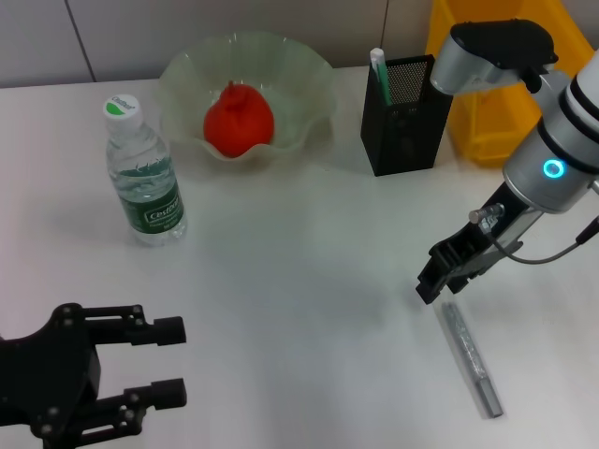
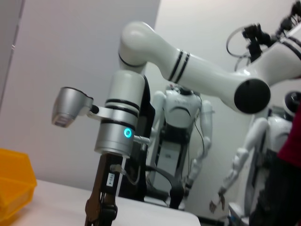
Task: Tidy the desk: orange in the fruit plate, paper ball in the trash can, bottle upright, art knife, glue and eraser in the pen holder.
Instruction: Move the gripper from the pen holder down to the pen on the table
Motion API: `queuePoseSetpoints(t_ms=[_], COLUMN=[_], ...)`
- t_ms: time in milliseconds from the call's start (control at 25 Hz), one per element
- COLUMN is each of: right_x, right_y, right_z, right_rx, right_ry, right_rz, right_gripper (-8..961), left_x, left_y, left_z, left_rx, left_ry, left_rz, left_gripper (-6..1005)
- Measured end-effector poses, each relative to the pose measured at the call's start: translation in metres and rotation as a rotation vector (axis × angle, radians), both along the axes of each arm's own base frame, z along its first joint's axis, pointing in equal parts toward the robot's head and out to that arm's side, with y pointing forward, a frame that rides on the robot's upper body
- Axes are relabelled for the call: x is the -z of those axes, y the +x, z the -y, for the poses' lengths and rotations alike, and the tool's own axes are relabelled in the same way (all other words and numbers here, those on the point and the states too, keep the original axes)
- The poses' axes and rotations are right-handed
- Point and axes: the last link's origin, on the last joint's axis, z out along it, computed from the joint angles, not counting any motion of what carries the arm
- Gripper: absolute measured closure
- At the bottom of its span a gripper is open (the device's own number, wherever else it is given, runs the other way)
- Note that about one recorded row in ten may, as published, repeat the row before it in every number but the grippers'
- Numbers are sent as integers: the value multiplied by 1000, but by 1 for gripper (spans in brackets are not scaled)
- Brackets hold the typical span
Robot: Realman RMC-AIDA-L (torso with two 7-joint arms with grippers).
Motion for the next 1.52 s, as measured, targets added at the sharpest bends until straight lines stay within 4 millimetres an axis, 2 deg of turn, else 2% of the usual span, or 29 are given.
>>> queuePoseSetpoints(t_ms=[600,1160,1520], right_x=[1,5,8], right_y=[1,3,12], right_z=[1,4,5], right_rx=[22,19,42], right_ry=[11,-2,-9], right_rz=[36,89,116], right_gripper=[548,553,571], left_x=[9,11,12], left_y=[6,12,13], left_z=[-15,-17,-17], left_rx=[99,126,128], left_ry=[90,116,116], left_rz=[-49,-37,-35], left_gripper=[486,487,486])
